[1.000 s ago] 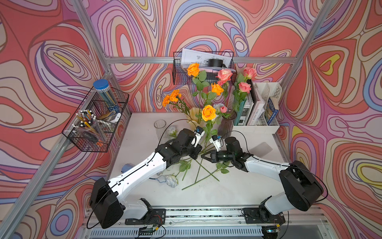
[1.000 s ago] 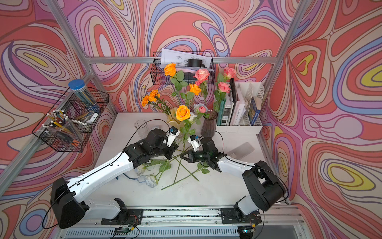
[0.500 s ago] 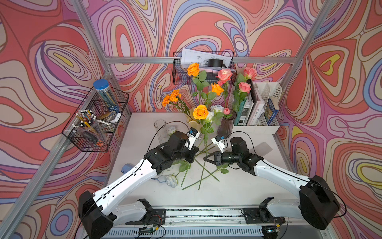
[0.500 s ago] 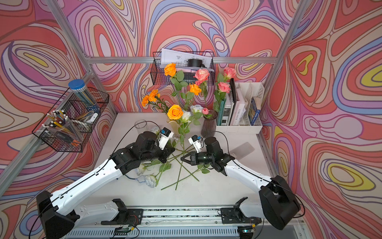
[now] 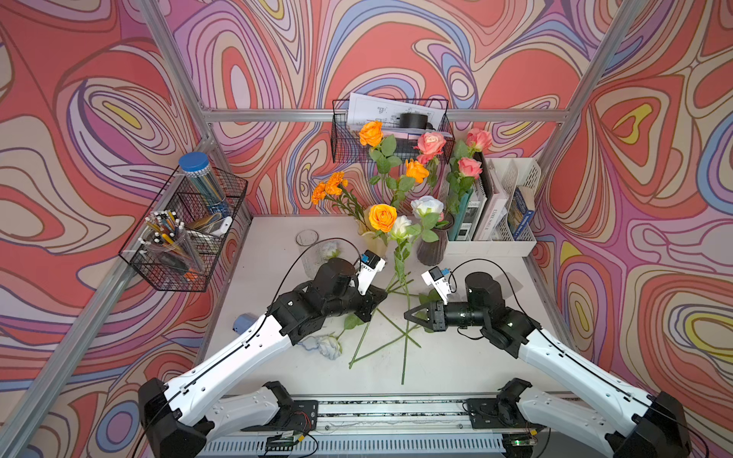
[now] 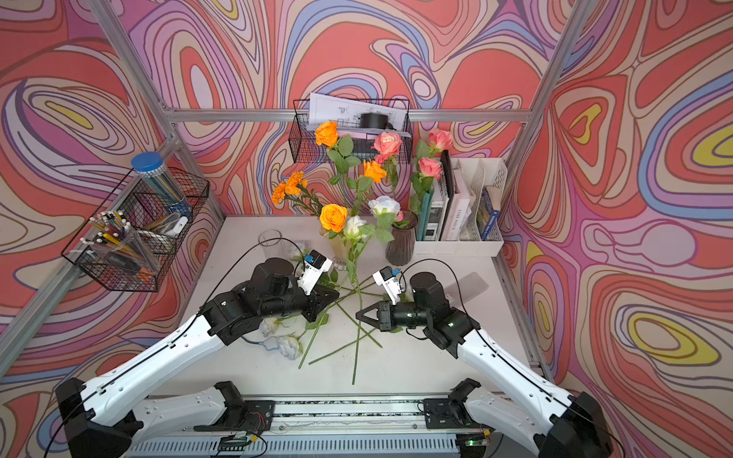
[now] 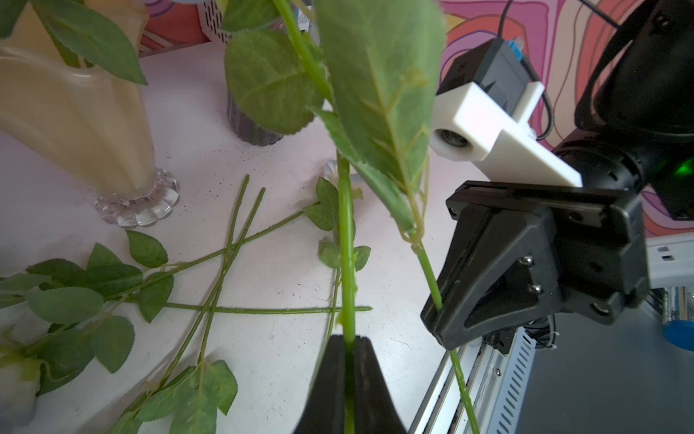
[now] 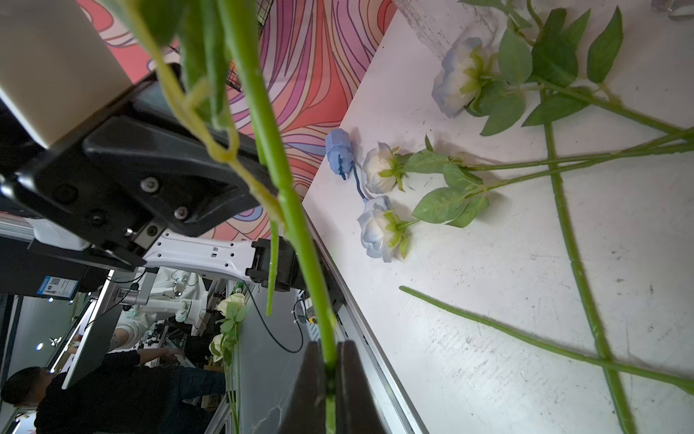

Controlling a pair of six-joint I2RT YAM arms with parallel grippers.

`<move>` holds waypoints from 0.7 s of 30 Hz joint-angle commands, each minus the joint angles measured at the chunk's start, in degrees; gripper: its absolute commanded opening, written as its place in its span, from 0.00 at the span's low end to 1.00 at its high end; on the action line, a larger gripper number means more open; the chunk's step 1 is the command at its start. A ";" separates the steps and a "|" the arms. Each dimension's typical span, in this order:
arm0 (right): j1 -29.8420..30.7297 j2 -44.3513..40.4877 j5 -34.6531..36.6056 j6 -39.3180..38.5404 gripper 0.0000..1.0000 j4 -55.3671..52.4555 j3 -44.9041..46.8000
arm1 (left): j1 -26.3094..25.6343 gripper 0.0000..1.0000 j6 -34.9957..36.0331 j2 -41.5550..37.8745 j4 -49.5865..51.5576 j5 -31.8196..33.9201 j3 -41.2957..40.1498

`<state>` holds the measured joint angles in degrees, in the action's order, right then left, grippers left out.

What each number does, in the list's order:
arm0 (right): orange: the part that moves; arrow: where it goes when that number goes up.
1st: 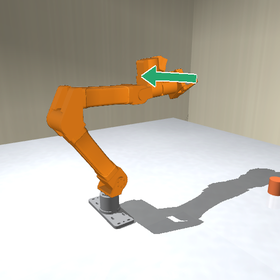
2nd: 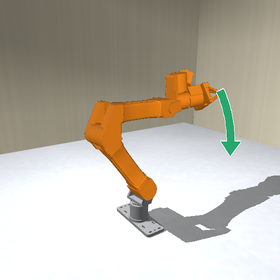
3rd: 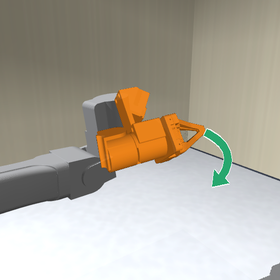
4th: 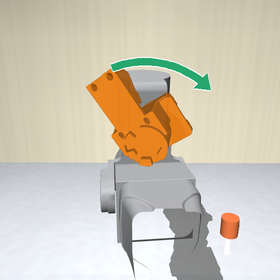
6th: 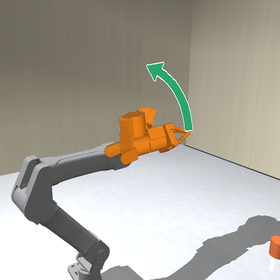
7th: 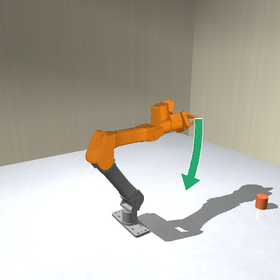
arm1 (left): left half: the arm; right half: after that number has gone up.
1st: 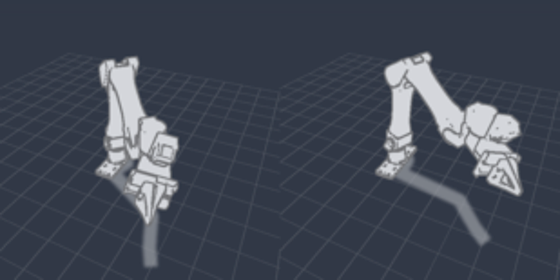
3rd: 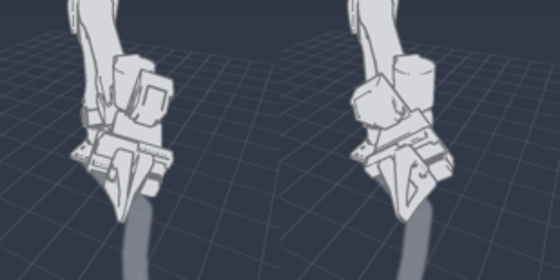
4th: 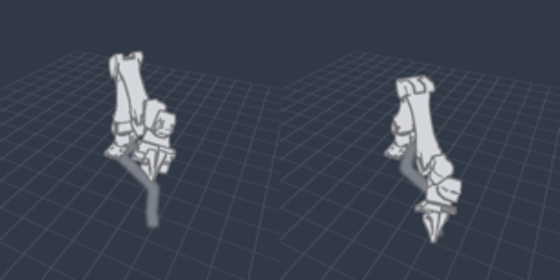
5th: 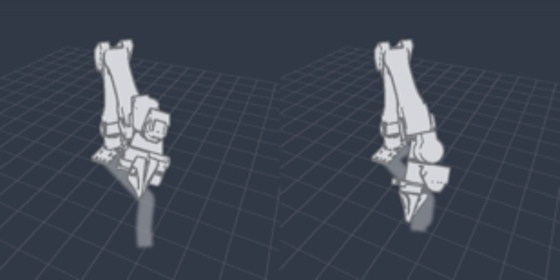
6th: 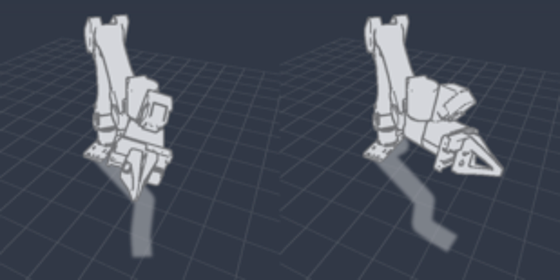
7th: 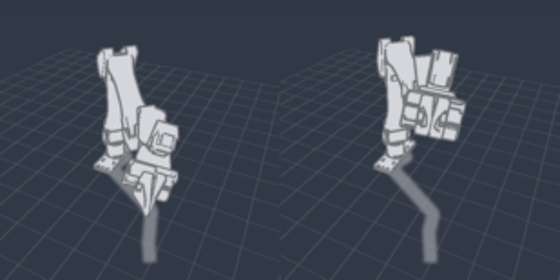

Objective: Arrange the flowers in different vases according to their colors
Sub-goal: Pick up the flower at the center of the board.

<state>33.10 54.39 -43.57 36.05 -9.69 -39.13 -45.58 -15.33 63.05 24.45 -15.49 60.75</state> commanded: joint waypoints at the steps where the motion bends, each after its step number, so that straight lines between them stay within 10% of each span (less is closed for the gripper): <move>1: -0.24 -3.01 3.22 -1.05 0.00 -2.18 -2.67 | -1.51 0.00 0.39 -0.39 0.13 -4.63 1.01; 16: -0.30 -0.97 10.69 -11.23 0.00 -10.51 -16.89 | -1.60 0.00 5.91 5.53 -6.09 -3.88 17.62; 21: -0.32 2.84 11.09 -14.03 0.00 -8.51 -20.77 | -1.46 0.00 9.90 8.43 -7.08 5.16 25.88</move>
<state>32.93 55.94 -33.85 24.91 -18.55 -57.95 -46.96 -9.58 70.63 20.86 -16.38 82.74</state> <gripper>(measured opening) 0.068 0.096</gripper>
